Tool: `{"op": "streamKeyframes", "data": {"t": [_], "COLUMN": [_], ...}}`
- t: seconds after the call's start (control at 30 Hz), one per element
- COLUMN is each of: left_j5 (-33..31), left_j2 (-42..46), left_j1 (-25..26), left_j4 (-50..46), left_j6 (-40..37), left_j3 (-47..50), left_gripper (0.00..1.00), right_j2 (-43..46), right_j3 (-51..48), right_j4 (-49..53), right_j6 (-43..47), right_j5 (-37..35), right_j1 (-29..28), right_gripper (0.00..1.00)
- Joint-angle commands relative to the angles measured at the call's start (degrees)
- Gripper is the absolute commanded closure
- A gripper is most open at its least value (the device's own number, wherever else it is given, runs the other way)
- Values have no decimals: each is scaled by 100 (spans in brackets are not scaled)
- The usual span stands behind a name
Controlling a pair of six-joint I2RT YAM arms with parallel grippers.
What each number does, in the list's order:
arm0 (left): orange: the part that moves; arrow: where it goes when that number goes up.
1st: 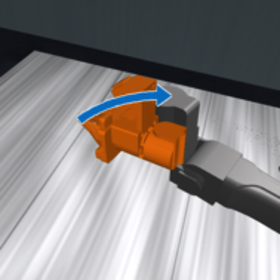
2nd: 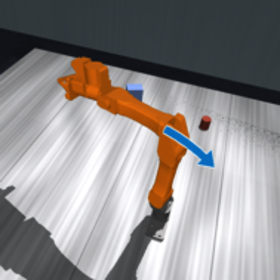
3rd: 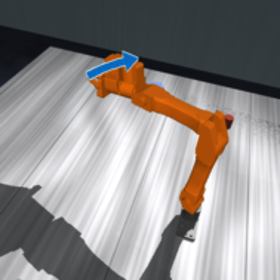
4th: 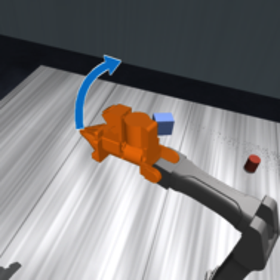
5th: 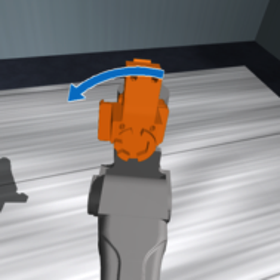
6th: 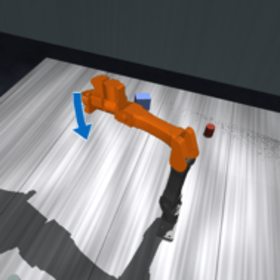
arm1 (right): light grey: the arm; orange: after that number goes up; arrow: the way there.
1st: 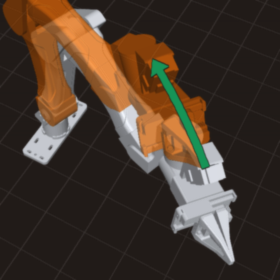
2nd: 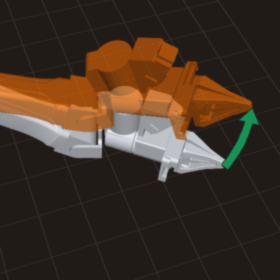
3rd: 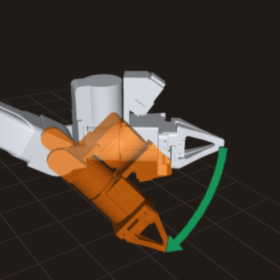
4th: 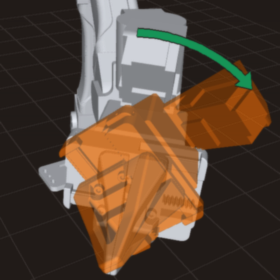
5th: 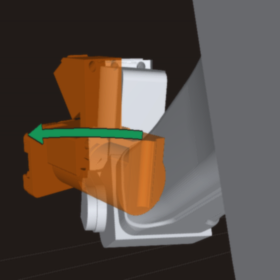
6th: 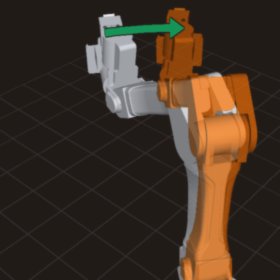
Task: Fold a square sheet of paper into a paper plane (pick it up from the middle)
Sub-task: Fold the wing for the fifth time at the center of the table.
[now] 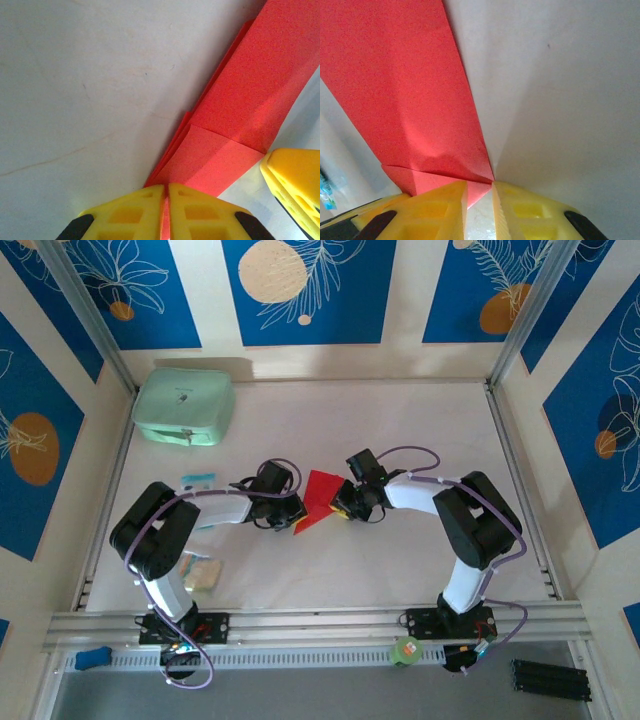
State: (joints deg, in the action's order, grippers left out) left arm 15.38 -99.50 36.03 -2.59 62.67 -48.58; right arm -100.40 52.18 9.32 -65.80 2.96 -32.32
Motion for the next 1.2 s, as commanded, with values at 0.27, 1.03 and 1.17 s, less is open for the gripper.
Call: {"op": "streamKeyframes", "data": {"t": [0.27, 1.03, 1.17], "left_j5": [-93, -83, -62], "left_j2": [-96, 109, 140], "left_j1": [-37, -141, -166], "left_j4": [-317, -233, -209], "left_j6": [-28, 79, 118], "left_j3": [110, 230, 270], "left_gripper": [87, 81, 81], "right_j2": [22, 112, 174], "right_j3": [59, -591, -815], "right_j4": [186, -1648, -2144], "right_j6": [59, 126, 212], "right_j5": [-13, 769, 765], "right_j1": [-39, -18, -26], "right_gripper": [78, 79, 78]}}
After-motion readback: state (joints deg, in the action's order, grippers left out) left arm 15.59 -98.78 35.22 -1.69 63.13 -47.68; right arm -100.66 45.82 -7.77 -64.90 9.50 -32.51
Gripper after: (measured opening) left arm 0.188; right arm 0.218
